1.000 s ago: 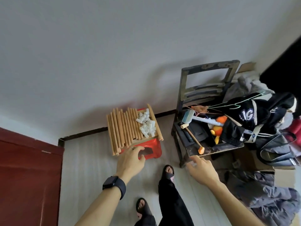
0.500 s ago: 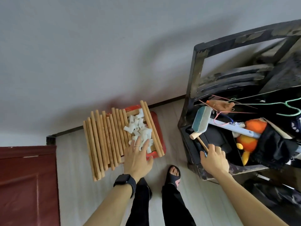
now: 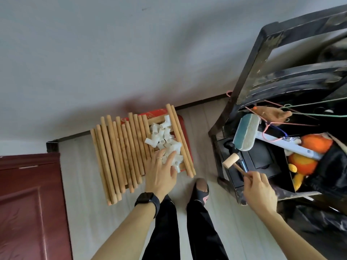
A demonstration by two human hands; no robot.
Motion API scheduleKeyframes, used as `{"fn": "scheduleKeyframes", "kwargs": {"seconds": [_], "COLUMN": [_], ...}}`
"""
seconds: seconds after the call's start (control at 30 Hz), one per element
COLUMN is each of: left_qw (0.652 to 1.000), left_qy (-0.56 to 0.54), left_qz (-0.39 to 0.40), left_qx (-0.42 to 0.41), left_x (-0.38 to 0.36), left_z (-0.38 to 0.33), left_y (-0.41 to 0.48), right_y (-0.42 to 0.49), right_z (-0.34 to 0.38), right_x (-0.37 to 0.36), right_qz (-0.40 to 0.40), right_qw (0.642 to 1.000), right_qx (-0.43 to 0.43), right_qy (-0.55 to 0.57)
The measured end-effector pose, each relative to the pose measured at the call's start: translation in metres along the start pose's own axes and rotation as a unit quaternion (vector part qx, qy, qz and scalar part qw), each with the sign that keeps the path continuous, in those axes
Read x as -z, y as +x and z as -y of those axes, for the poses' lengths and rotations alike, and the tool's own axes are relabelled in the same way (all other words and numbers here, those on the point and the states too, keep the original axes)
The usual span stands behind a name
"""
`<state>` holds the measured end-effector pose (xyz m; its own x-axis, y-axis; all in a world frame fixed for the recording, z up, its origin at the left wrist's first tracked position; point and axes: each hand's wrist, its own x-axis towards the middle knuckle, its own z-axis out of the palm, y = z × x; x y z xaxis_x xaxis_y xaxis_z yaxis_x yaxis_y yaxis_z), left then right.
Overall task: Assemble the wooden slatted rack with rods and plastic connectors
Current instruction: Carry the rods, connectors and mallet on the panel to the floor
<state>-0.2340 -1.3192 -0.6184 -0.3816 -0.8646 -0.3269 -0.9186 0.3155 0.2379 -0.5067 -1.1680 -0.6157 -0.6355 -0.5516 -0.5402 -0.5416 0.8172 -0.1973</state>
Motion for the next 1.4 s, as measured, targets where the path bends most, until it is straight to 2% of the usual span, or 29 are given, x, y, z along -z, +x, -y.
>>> {"fn": "scheduleKeyframes", "kwargs": {"seconds": [0.13, 0.2, 0.23, 0.3, 0.37, 0.43, 0.5, 0.57, 0.67, 0.77, 0.83, 0.9, 1.0, 1.07, 1.23, 1.33, 1.4], "left_qw": [0.993, 0.968, 0.940, 0.849, 0.783, 0.748, 0.748, 0.786, 0.842, 0.862, 0.855, 0.830, 0.756, 0.706, 0.605, 0.602, 0.599], "left_qy": [-0.113, -0.239, -0.320, -0.479, -0.562, -0.590, -0.579, -0.529, -0.448, -0.399, -0.387, -0.422, -0.526, -0.578, -0.657, -0.643, -0.640], "left_qz": [-0.040, 0.002, 0.039, 0.103, 0.082, 0.025, -0.007, 0.004, 0.006, -0.046, -0.052, -0.006, 0.057, 0.080, 0.112, 0.132, 0.142], "left_qx": [0.018, 0.074, 0.115, 0.199, 0.254, 0.302, 0.325, 0.320, 0.300, 0.310, 0.341, 0.365, 0.385, 0.402, 0.436, 0.455, 0.460], "left_x": [0.023, 0.043, 0.053, 0.071, 0.081, 0.089, 0.093, 0.096, 0.092, 0.088, 0.082, 0.074, 0.065, 0.062, 0.056, 0.048, 0.047], "left_z": [0.013, 0.018, 0.020, 0.026, 0.037, 0.056, 0.083, 0.111, 0.152, 0.181, 0.196, 0.208, 0.223, 0.228, 0.239, 0.251, 0.257], "left_y": [-0.008, -0.014, -0.017, -0.018, -0.018, -0.015, -0.010, -0.005, -0.002, -0.004, -0.008, -0.012, -0.007, 0.003, 0.020, 0.024, 0.024], "right_y": [-0.048, -0.071, -0.080, -0.094, -0.103, -0.106, -0.106, -0.105, -0.103, -0.106, -0.109, -0.105, -0.073, -0.037, 0.038, 0.067, 0.077], "right_z": [0.039, 0.076, 0.097, 0.138, 0.177, 0.209, 0.237, 0.261, 0.286, 0.297, 0.299, 0.296, 0.280, 0.265, 0.245, 0.239, 0.241], "right_x": [-0.002, -0.001, -0.001, -0.009, -0.026, -0.050, -0.072, -0.090, -0.111, -0.124, -0.121, -0.105, -0.073, -0.053, -0.034, -0.032, -0.033], "right_qz": [0.037, 0.055, 0.066, 0.094, 0.116, 0.128, 0.154, 0.181, 0.159, 0.151, 0.150, 0.102, 0.002, -0.001, 0.202, 0.311, 0.340], "right_qw": [0.993, 0.980, 0.973, 0.960, 0.955, 0.954, 0.951, 0.952, 0.961, 0.961, 0.959, 0.961, 0.965, 0.968, 0.932, 0.885, 0.872], "right_qx": [0.041, 0.068, 0.083, 0.097, 0.116, 0.154, 0.185, 0.186, 0.165, 0.167, 0.165, 0.144, 0.091, 0.020, -0.135, -0.175, -0.165], "right_qy": [0.102, 0.178, 0.206, 0.246, 0.249, 0.223, 0.195, 0.166, 0.155, 0.161, 0.174, 0.211, 0.245, 0.251, 0.269, 0.299, 0.311]}}
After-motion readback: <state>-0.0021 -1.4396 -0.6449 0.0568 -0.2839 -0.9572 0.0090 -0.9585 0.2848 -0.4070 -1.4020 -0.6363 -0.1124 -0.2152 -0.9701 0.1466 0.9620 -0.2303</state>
